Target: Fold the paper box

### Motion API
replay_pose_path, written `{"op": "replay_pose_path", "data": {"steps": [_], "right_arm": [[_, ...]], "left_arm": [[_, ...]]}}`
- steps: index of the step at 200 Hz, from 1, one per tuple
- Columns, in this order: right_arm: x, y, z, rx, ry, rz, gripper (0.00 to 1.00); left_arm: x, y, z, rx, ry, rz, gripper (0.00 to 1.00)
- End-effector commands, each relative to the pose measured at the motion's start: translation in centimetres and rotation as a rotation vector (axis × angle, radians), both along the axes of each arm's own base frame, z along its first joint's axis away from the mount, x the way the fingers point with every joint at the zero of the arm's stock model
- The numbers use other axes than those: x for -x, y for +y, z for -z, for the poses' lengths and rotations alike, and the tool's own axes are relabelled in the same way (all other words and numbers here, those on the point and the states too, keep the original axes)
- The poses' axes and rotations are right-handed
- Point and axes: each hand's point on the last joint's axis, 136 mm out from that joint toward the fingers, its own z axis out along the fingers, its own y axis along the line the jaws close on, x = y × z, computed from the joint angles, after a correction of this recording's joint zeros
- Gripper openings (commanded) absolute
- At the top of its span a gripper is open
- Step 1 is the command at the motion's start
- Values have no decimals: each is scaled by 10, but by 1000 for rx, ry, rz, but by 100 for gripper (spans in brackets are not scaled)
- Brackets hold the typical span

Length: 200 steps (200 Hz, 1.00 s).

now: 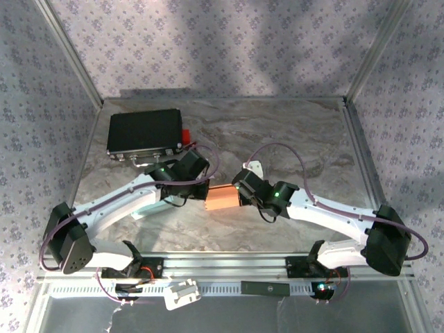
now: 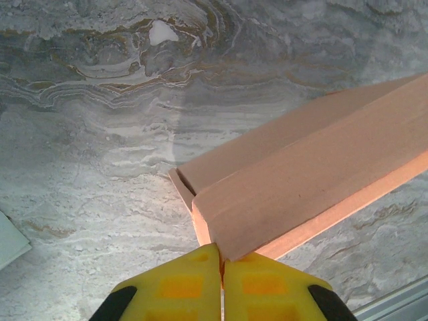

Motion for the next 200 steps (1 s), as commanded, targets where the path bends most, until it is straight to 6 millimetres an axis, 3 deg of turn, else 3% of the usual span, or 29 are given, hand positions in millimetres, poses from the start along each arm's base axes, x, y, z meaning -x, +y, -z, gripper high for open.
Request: {"op": "replay_pose_path", "data": {"steps": [1,200], "right_arm": [[0,6,-10,-18,-5,5,1],[-7,9,-3,-5,91,-5,7]], "left_arm": [[1,-15,-13,75,43,-12,7],[-5,-29,-23,174,116,-49,5]]}}
